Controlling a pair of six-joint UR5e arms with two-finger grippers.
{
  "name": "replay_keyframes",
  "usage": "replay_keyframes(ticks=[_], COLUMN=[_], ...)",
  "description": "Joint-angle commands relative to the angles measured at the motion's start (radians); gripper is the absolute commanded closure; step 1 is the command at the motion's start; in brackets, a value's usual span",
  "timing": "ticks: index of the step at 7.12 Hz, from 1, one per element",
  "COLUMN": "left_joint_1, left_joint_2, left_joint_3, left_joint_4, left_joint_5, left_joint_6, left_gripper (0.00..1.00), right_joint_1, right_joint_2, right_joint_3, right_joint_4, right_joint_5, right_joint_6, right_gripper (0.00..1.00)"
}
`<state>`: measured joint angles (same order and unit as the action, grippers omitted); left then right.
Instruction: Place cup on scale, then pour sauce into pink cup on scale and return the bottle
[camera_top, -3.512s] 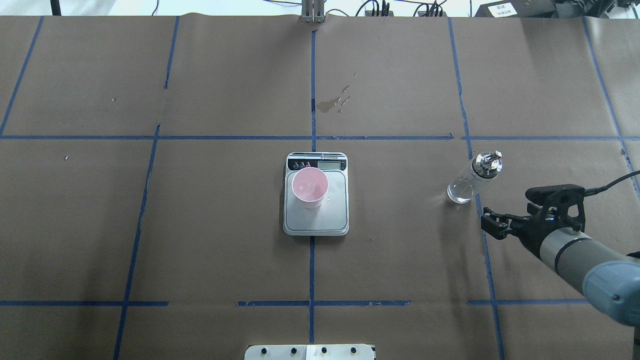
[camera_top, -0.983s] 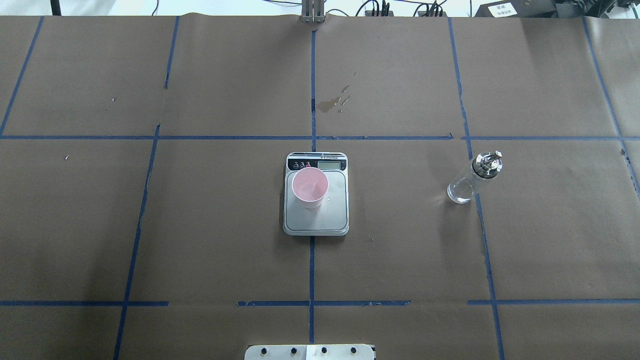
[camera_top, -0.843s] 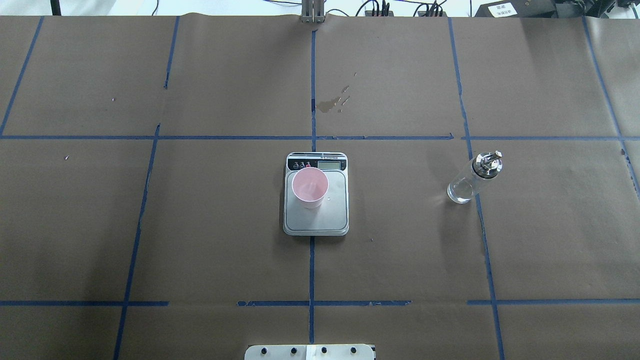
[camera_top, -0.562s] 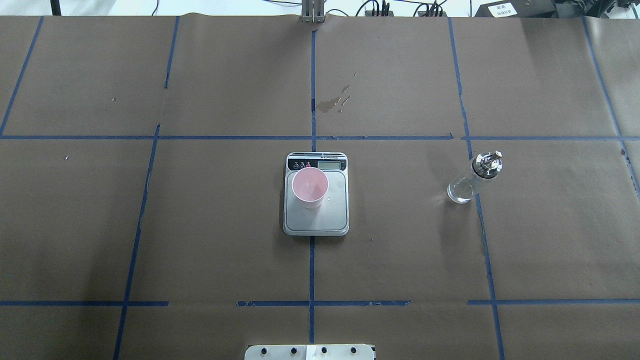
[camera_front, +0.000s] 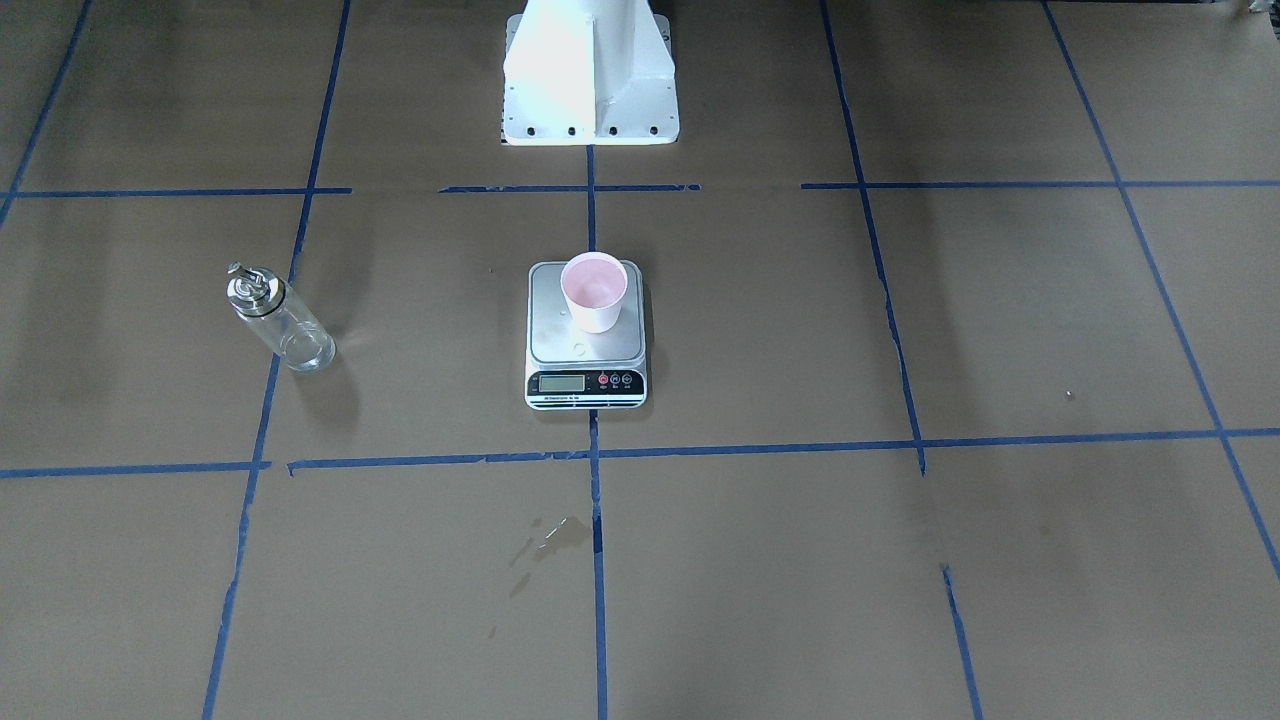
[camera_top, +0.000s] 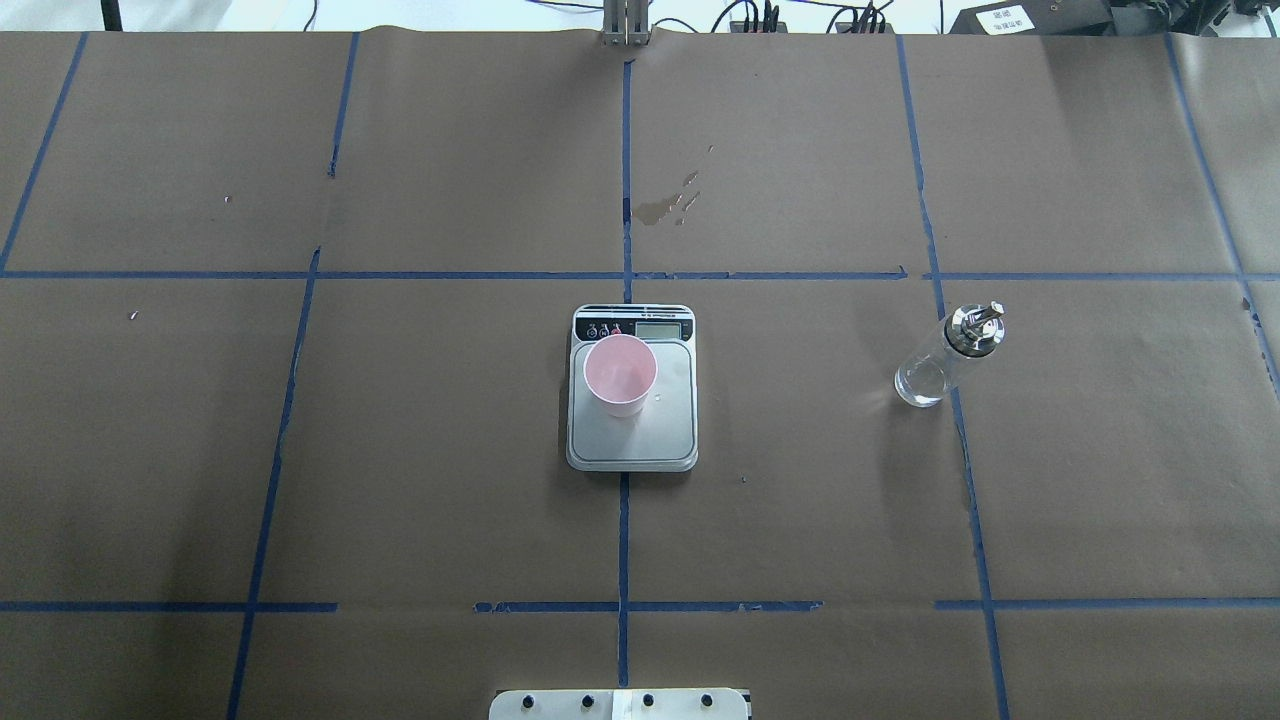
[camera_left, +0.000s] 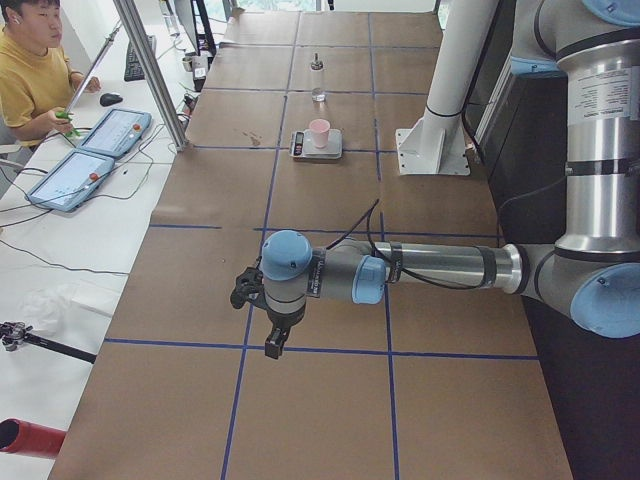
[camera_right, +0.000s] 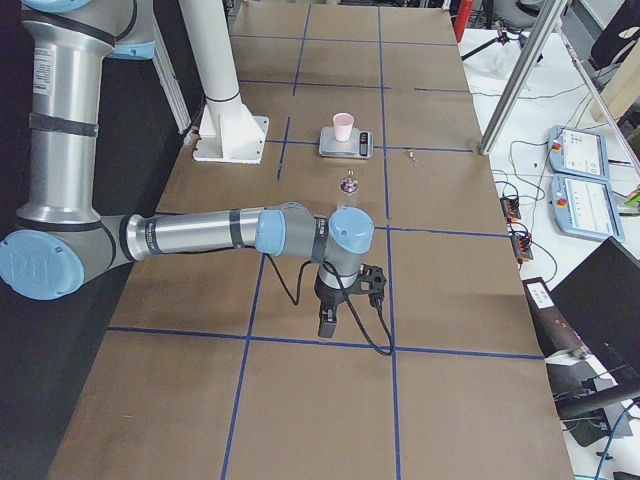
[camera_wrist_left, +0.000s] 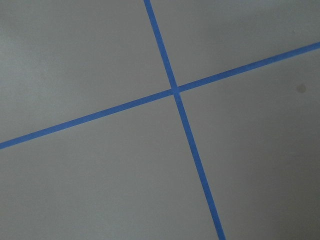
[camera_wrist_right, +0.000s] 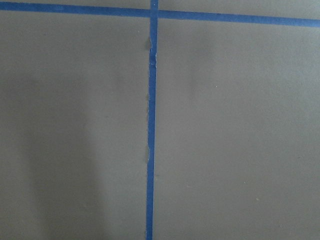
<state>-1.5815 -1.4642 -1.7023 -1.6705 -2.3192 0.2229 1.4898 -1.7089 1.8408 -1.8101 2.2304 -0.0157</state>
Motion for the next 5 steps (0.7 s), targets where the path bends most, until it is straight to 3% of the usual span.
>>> replay_keyframes(ticks=[1, 5], left_joint_1=[0.0, 0.0], left_joint_2=[0.001, 0.002], left_joint_3=[0.001, 0.006], left_joint_4=[0.0, 0.008], left_joint_5=[0.001, -0.002], left_joint_6=[0.0, 0.001], left_gripper=[0.0, 0.0], right_joint_1=[-0.002, -0.006], right_joint_2=[0.002, 0.002], right_joint_3=[-0.005, -0.009], right_joint_4=[0.0, 0.0], right_joint_5=[0.0, 0.0], right_joint_6=[-0.001, -0.001], right_gripper=[0.0, 0.0])
